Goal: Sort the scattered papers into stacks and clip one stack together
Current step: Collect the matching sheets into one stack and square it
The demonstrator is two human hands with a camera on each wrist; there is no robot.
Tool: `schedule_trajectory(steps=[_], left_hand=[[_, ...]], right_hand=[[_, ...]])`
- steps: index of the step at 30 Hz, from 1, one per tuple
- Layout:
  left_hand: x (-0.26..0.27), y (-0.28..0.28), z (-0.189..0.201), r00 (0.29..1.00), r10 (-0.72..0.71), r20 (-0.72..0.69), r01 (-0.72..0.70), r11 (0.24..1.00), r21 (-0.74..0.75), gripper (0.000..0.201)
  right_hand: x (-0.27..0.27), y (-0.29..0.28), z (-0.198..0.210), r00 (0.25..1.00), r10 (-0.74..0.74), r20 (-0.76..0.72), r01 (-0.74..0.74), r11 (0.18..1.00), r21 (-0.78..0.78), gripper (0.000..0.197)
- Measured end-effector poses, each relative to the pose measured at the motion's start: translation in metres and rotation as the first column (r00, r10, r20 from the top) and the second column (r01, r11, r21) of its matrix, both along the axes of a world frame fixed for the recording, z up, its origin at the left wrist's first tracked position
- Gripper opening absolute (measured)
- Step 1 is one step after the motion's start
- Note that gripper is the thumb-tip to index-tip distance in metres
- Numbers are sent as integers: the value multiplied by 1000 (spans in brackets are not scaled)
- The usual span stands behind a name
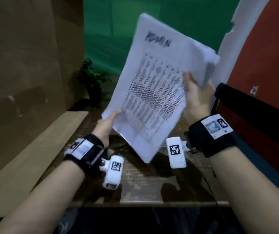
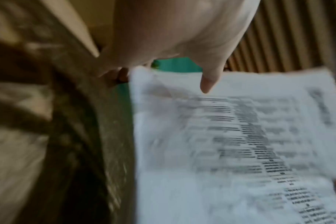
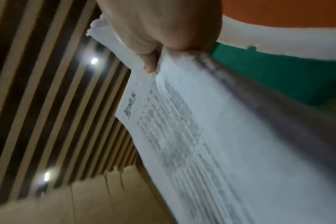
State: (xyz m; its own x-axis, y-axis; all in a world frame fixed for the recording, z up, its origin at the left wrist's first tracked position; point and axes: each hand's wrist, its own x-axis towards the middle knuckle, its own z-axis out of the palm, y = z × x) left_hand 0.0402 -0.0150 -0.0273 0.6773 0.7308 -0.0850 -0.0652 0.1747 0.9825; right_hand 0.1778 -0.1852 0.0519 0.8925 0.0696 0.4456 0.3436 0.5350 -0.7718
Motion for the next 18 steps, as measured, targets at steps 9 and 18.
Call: schedule_trajectory(steps=[9, 18], left_hand=[[-24, 26, 9, 894, 138, 425, -172, 984, 41, 24], [-38, 47, -11, 940, 43, 338, -131, 961, 244, 31]], right_hand=[[43, -37, -48, 826, 497, -267, -551, 812, -191, 42], [45, -44, -76, 831, 472, -294, -555, 733, -393, 64]])
